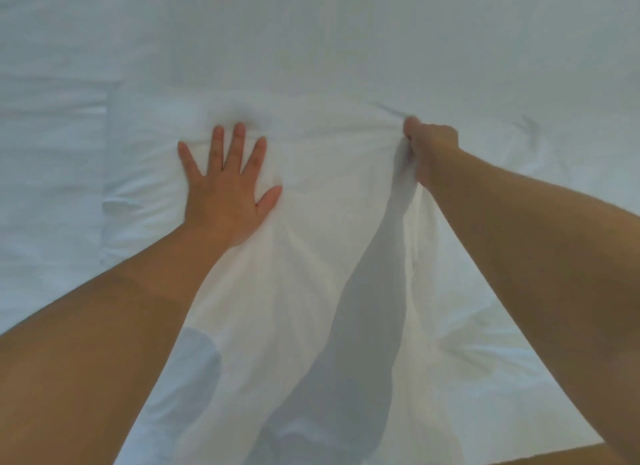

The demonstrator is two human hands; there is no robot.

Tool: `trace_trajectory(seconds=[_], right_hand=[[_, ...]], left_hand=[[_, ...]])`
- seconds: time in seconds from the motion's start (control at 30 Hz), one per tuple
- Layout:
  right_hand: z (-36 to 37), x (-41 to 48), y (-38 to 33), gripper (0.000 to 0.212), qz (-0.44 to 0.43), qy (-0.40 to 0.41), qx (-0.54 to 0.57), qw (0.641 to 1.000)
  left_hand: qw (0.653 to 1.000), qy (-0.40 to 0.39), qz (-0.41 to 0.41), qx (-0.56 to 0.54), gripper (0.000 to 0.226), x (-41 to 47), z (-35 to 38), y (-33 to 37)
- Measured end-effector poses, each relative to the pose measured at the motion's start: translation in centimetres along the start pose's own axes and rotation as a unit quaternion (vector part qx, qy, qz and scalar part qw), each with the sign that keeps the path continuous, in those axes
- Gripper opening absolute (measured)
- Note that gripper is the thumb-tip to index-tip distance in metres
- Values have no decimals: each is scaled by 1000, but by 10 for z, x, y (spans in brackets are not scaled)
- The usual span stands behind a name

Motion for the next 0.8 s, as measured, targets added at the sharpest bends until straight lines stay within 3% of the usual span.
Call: trace_trajectory(seconds=[0.03,0.13,0.17,0.27,0.37,0.43,0.53,0.6,0.67,0.73,0.8], right_hand=[[8,-2,10,18,19,-35,23,999],[22,-20,27,48,61,-137,60,987],[16,-27,29,50,58,-147,64,985],[-11,-66,63,40,96,-243,78,962],[-34,-128,112,32,140,-365,6,920],[-54,-138,133,23,120,-358,-32,925],[-85,-125,149,11,91,-256,-31,962],[-90,-124,155,12,63,-210,-40,975],[-87,-134,163,28,60,-181,-62,980],[-85,-156,181,45,100,-193,-79,973],[-88,-185,208,44,145,-262,-93,950]], left_hand=[[1000,-6,-7,2,77,-1,3,-2],[999,-25,-19,-3,77,-4,8,-7],[999,-27,-21,-6,77,-5,7,-8],[998,-24,-32,-40,79,-21,2,-4],[994,4,5,-105,75,-64,0,31],[992,1,44,-119,74,-95,5,56],[994,-17,25,-102,71,-112,16,65],[995,-24,-14,-100,72,-112,13,69],[992,-20,-27,-119,73,-117,3,85],[990,-8,0,-140,71,-135,-6,111],[988,-5,27,-150,72,-167,-9,141]])
Point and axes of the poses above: each hand's wrist, its own x-axis towards the middle knuckle, its own z-axis out of the palm, y = z × x, the point moved 9 cm from there along x, towards the middle knuckle, and after that the axes turned 4 degrees about y, right-handed, at the moved point
